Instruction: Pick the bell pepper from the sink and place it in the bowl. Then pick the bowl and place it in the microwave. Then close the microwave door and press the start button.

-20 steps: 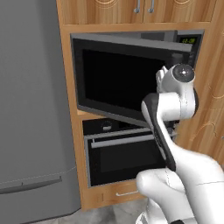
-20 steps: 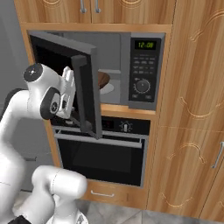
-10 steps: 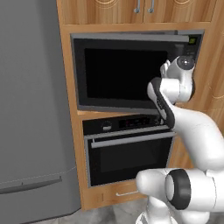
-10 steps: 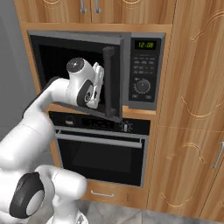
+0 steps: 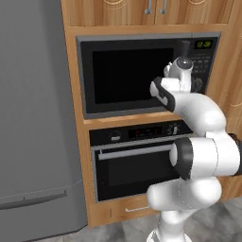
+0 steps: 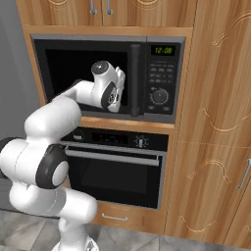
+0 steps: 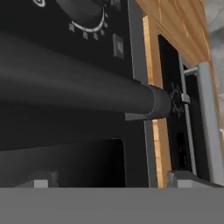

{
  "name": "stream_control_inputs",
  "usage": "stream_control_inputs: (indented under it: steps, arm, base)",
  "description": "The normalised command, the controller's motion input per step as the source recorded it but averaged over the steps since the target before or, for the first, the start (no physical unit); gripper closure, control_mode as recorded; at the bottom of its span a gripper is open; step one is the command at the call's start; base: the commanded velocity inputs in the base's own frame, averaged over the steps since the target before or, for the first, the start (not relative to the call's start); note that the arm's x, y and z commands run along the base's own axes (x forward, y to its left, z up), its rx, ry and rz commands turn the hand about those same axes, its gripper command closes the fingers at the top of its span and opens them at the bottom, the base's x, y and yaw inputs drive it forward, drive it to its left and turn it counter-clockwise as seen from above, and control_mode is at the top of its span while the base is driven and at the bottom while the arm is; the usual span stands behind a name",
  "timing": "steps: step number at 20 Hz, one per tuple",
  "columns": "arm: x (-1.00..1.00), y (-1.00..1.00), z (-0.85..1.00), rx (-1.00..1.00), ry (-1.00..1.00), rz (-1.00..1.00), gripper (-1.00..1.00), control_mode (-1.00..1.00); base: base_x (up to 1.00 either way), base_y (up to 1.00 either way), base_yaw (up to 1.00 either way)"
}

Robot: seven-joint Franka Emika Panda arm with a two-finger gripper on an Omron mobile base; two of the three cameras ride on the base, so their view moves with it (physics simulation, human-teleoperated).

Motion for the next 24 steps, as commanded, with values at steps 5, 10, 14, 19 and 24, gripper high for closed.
stream_control_inputs:
  steps: [5, 10, 14, 19, 24]
  arm:
    - [1.00, 0.00, -0.11, 0.00, 0.00, 0.01, -1.00, -1.00]
    - [0.23, 0.00, -0.02, -0.01, -0.06, 0.06, -1.00, -1.00]
    - [-0.97, -0.14, 0.33, 0.08, -0.19, 0.12, -1.00, -1.00]
    - [-1.00, -0.27, 0.21, 0.06, -0.09, 0.07, -1.00, -1.00]
    - [-0.84, -0.67, -0.19, 0.12, 0.00, 0.04, -1.00, -1.00]
  base:
    - [0.00, 0.00, 0.00]
    - [0.00, 0.00, 0.00]
    - [0.00, 0.00, 0.00]
    - [0.00, 0.00, 0.00]
    - [0.00, 0.00, 0.00]
